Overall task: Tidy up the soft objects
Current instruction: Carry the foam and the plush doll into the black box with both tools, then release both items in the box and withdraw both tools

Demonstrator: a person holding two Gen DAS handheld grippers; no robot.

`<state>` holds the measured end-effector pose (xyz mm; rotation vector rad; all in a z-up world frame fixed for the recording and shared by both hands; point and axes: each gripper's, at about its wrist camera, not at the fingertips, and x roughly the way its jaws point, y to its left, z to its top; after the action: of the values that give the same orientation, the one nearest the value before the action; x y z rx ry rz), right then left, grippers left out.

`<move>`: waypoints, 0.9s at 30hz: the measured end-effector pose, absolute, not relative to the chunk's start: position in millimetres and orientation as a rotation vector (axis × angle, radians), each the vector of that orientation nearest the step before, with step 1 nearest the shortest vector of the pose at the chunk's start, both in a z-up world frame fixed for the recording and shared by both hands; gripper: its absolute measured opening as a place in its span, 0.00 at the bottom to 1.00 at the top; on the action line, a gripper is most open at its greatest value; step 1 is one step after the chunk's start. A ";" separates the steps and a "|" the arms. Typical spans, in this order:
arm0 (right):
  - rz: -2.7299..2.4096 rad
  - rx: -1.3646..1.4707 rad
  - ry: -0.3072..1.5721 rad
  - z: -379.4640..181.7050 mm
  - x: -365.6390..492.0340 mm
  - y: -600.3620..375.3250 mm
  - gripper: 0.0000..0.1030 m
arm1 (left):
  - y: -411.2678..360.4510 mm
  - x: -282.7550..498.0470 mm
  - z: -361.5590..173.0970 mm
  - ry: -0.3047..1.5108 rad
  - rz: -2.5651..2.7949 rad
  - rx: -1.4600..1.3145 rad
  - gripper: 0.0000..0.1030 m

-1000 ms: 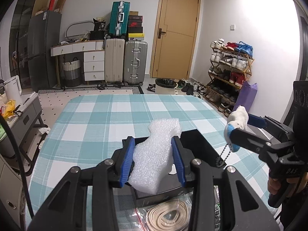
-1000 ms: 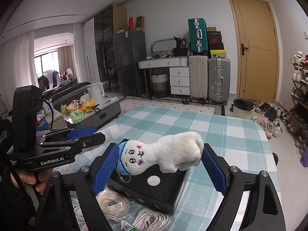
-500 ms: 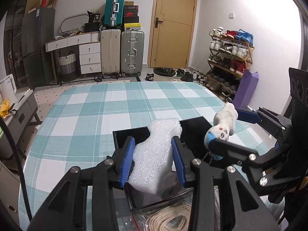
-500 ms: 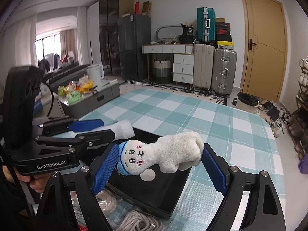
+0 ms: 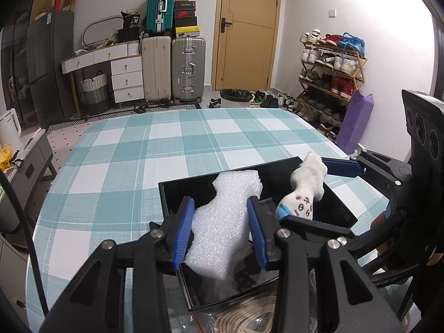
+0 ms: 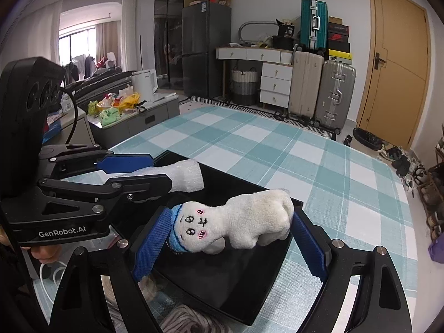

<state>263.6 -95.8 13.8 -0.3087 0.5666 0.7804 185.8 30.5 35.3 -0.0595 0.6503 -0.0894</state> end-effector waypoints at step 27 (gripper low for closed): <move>0.742 -0.353 0.624 -1.2 261.2 -88.2 0.92 | 31.7 187.5 30.8 0.667 -0.097 -0.044 0.57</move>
<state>261.2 -88.2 -1.2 -0.3534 0.6235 0.7419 187.5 31.7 30.8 -0.0445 0.6666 -0.0968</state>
